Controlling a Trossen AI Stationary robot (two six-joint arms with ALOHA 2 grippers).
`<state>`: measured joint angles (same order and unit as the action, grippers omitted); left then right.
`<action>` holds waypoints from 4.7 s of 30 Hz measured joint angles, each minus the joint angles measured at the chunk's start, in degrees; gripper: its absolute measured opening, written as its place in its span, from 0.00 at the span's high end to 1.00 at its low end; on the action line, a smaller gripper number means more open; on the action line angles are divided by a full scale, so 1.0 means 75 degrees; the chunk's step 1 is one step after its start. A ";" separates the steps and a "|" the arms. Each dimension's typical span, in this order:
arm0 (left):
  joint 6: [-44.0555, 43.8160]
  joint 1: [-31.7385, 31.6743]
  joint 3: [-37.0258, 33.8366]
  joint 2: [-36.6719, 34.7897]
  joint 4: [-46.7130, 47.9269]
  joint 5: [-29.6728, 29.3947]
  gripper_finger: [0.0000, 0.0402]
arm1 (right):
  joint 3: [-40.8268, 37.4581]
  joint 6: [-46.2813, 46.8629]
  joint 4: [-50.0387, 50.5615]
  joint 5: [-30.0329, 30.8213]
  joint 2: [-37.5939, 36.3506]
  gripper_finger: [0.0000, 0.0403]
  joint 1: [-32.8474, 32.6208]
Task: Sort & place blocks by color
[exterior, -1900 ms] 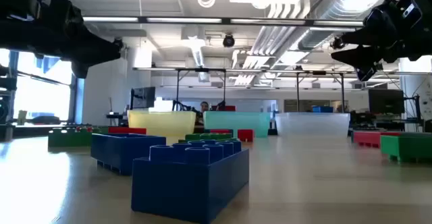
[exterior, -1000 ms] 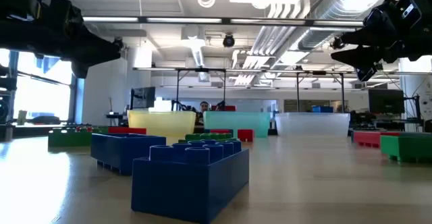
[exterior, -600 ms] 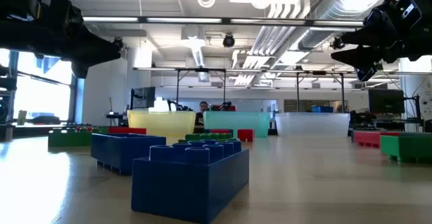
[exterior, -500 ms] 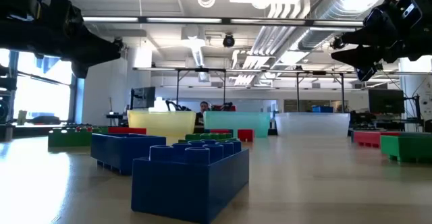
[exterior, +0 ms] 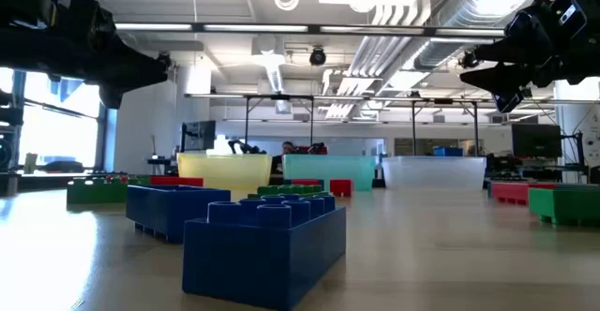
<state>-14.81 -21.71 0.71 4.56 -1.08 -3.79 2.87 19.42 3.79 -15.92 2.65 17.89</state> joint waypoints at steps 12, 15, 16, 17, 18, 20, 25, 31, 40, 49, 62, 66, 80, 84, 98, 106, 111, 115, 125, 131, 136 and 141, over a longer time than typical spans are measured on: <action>0.0000 0.0000 0.0000 0.0000 0.0000 -0.0003 0.74 | 0.0000 0.0000 0.0000 0.0003 0.0000 0.50 -0.0001; 0.0000 0.0000 0.0000 0.0000 0.0000 -0.0003 0.74 | 0.0000 0.0000 0.0001 0.0004 0.0001 0.50 0.0000; 0.0000 0.0000 0.0000 0.0000 0.0000 0.0000 0.74 | 0.0000 0.0000 0.0000 0.0006 -0.0001 0.50 -0.0001; 0.0000 0.0001 0.0000 0.0000 -0.0001 -0.0003 0.74 | 0.0000 0.0000 0.0003 0.0006 0.0001 0.50 -0.0003; 0.0000 0.0001 0.0000 0.0000 0.0000 0.0000 0.74 | 0.0000 0.0000 0.0002 0.0006 0.0001 0.50 -0.0002; 0.0000 0.0001 0.0000 0.0000 0.0000 -0.0002 0.74 | 0.0000 0.0000 0.0000 0.0006 0.0001 0.50 -0.0003; 0.0000 0.0001 0.0000 0.0000 0.0000 -0.0002 0.74 | 0.0000 0.0000 0.0000 0.0009 0.0001 0.50 -0.0003; 0.0000 0.0000 0.0000 0.0000 -0.0003 -0.0003 0.74 | 0.0000 0.0000 0.0000 0.0012 -0.0002 0.50 -0.0002; 0.0000 0.0000 0.0000 0.0000 0.0000 -0.0002 0.74 | 0.0000 0.0000 0.0003 0.0042 0.0001 0.50 0.0000; 0.0000 0.0000 0.0000 0.0000 0.0000 0.0000 0.74 | 0.0000 -0.0016 0.0009 0.0184 0.0001 0.50 0.0000; 0.0000 0.0000 0.0000 0.0000 0.0000 -0.0001 0.74 | -0.0007 0.0010 -0.0006 0.0642 0.0001 0.50 0.0000; 0.0000 0.0000 0.0000 0.0000 0.0000 -0.0003 0.74 | -0.0009 0.0045 -0.0028 0.0853 0.0001 0.50 0.0000; 0.0000 0.0000 0.0000 0.0000 -0.0006 -0.0010 0.74 | -0.0009 0.2143 -0.0564 0.0800 0.0001 0.50 0.0000; 0.0000 0.0000 0.0000 0.0000 -0.0020 -0.0187 0.74 | -0.0009 0.2581 -0.1470 0.0932 -0.0002 0.50 0.0000; -0.0204 0.0000 0.0000 -0.0003 -0.1114 -0.0533 0.74 | 0.1683 0.2406 -0.0411 0.2451 0.0313 0.50 0.0000; -0.0204 0.0000 0.0000 -0.0003 -0.1303 -0.0565 0.74 | 0.4049 0.3110 0.3152 0.2929 0.1968 0.50 0.0000; -0.0202 0.0000 0.0000 -0.0003 -0.1281 -0.0590 0.74 | 0.5036 0.4347 0.4977 0.2850 0.3169 0.50 0.0000; -0.0201 0.0000 0.0000 -0.0003 -0.1276 -0.0660 0.74 | 0.5406 0.5389 0.5890 0.2270 0.4040 0.50 0.0000; -0.0201 0.0000 0.0000 -0.0003 -0.1265 -0.0813 0.74 | 0.5358 0.7344 0.6748 0.0810 0.5732 0.50 -0.0003; -0.0201 0.0000 0.0000 -0.0003 -0.1265 -0.0813 0.74 | 0.5356 0.7463 0.6831 0.0837 0.6514 0.50 -0.0128; -0.0207 0.0000 0.0000 -0.0003 -0.1265 -0.0788 0.74 | 0.5351 0.7972 0.6870 0.1114 0.7156 0.50 -0.0406; -0.0204 0.0000 0.0000 -0.0003 -0.1259 -0.0784 0.74 | 0.5351 0.8234 0.7041 0.1326 0.7838 0.50 -0.0752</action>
<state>-16.34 -21.71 0.71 4.54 -10.52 -9.67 43.00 81.17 56.60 -5.98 61.44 12.25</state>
